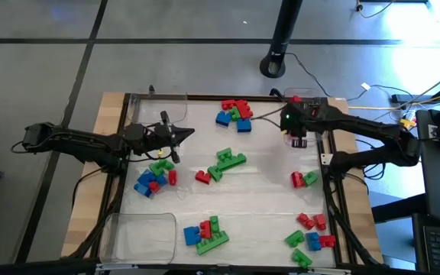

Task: Sort blocks
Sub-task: Put the red game piece into the right transparent bin

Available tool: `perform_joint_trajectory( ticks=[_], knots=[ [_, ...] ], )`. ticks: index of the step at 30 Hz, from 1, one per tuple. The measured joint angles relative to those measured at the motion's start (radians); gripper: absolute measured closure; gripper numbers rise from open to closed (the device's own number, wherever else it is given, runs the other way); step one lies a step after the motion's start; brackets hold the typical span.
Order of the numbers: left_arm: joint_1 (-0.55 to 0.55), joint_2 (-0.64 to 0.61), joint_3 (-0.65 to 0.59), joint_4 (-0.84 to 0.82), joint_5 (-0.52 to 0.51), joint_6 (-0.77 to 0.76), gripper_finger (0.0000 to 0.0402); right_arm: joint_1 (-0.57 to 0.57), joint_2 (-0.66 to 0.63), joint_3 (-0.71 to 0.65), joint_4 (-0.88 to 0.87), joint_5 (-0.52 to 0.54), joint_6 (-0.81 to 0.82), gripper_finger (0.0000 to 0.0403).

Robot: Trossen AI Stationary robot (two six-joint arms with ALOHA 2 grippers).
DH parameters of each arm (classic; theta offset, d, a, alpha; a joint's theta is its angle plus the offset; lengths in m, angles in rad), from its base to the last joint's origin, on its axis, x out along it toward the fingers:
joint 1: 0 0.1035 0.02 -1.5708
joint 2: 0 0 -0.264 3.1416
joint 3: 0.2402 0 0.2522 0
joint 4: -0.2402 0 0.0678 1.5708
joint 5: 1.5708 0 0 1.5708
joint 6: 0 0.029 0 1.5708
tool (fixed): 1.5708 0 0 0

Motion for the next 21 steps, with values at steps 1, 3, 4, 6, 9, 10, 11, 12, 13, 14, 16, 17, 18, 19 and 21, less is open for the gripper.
perform_joint_trajectory(
  ticks=[1,3,4,6,9,10,11,12,13,14,16,17,18,19,21],
  knots=[
    [0.000,0.000,0.000,0.000,0.000,0.000,0.0398,-0.026,-0.001,0.000,0.007,0.000,-0.010,0.0264],
    [0.000,0.000,0.000,0.000,0.000,0.001,0.0398,-0.067,-0.001,0.000,0.023,-0.007,-0.021,0.0262],
    [0.000,0.000,0.000,0.000,0.000,0.002,0.0398,-0.086,-0.001,0.000,0.027,-0.020,-0.022,0.0260],
    [0.000,0.000,0.000,0.000,0.000,0.002,0.0398,-0.120,-0.001,0.000,0.032,-0.042,-0.023,0.0254],
    [0.000,0.000,0.000,0.000,0.000,0.002,0.0398,-0.161,0.001,0.000,0.038,-0.044,-0.023,0.0243],
    [0.000,0.000,0.000,0.000,0.000,0.002,0.0398,-0.172,0.001,0.000,0.039,-0.044,-0.023,0.0240],
    [0.000,0.000,0.000,0.000,0.000,0.002,0.0398,-0.180,0.001,0.000,0.042,-0.044,-0.023,0.0237],
    [0.000,0.000,0.000,0.000,0.000,0.002,0.0398,-0.186,0.001,0.000,0.049,-0.044,-0.023,0.0235],
    [0.000,0.000,0.000,0.000,0.000,0.002,0.0398,-0.191,0.001,0.000,0.060,-0.044,-0.023,0.0233],
    [0.000,0.000,0.000,0.000,0.000,0.001,0.0398,-0.196,0.001,0.000,0.067,-0.044,-0.023,0.0231],
    [0.000,0.000,0.000,0.000,0.000,0.000,0.0398,-0.202,0.001,0.000,0.077,-0.040,-0.023,0.0227],
    [0.000,0.000,0.000,0.000,0.000,0.000,0.0398,-0.202,0.001,0.000,0.081,-0.035,-0.023,0.0224],
    [0.000,0.000,0.000,0.000,0.000,0.001,0.0398,-0.200,0.001,0.000,0.082,-0.032,-0.023,0.0220],
    [0.000,0.000,0.000,0.000,0.000,0.001,0.0398,-0.200,0.001,0.000,0.082,-0.029,-0.023,0.0215],
    [0.000,0.000,0.000,0.000,0.000,0.000,0.0398,-0.200,0.001,0.000,0.081,-0.029,-0.022,0.0201]
  ],
)
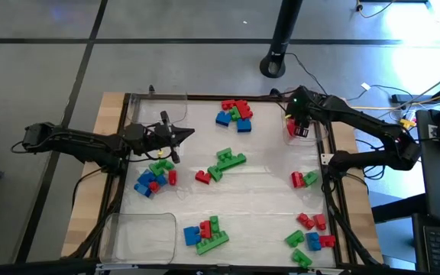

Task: Sort blocks
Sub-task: Put the red game piece into the right transparent bin

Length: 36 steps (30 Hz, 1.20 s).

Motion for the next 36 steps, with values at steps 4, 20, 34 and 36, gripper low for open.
perform_joint_trajectory(
  ticks=[4,20,34,36],
  knots=[
    [0.000,0.000,0.000,0.000,0.000,0.001,0.0398,0.000,0.000,0.000,-0.006,0.002,0.005,0.0163],
    [0.000,0.000,0.000,0.000,0.000,0.000,0.0398,0.045,-0.035,0.000,-0.012,-0.043,-0.019,0.0093],
    [0.000,0.000,0.000,0.000,0.000,-0.001,0.0398,0.426,-0.075,0.000,-0.128,-0.146,0.191,0.0105],
    [0.000,0.000,0.000,0.000,0.000,-0.002,0.0398,0.488,-0.075,0.000,-0.143,-0.162,0.244,0.0105]
  ],
)
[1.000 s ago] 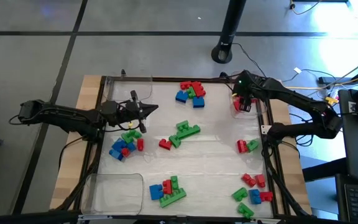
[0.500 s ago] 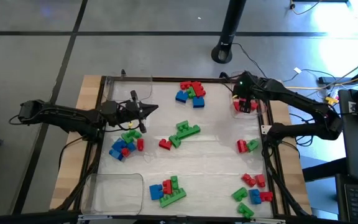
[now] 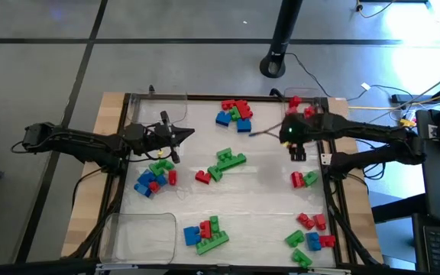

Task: Sort blocks
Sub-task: Put the red game piece into the right transparent bin

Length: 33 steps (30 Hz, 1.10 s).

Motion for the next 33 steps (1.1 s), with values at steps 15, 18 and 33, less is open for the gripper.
perform_joint_trajectory(
  ticks=[15,18,33],
  knots=[
    [0.000,0.000,0.000,0.000,0.000,-0.007,0.0398,0.396,0.016,0.000,-0.023,-0.067,0.342,0.0105],
    [0.000,0.000,0.000,0.000,0.000,-0.007,0.0398,0.449,0.038,0.000,-0.036,-0.067,0.387,0.0105],
    [0.000,0.000,0.000,-0.001,0.000,-0.008,0.0398,0.563,0.152,-0.049,-0.166,-0.070,0.503,0.0105]
  ],
)
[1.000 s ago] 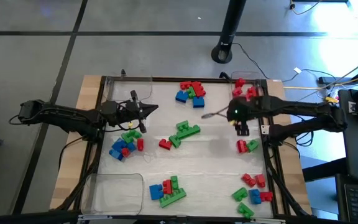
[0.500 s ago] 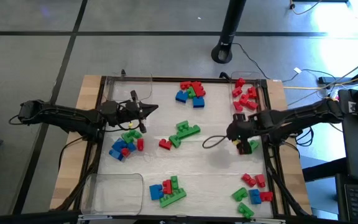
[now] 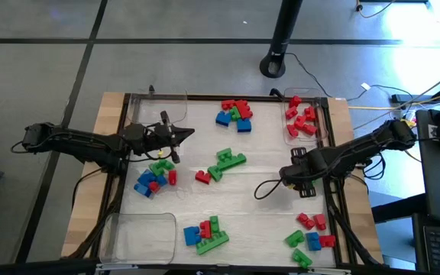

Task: Sort blocks
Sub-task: Put the red game piece into the right transparent bin

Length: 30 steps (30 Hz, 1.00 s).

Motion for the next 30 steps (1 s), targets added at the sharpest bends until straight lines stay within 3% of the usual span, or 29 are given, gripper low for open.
perform_joint_trajectory(
  ticks=[7,16,30],
  knots=[
    [0.000,0.000,0.000,-0.001,0.000,0.000,0.0398,-0.002,0.001,-0.115,0.016,-0.038,0.023,0.0105],
    [0.000,0.000,0.000,0.000,0.000,0.000,0.0398,-0.002,0.001,-0.159,0.102,-0.086,0.023,0.0105],
    [0.000,0.000,0.000,0.000,0.000,0.000,0.0398,-0.002,-0.003,-0.225,0.215,-0.040,0.029,0.0105]
  ],
)
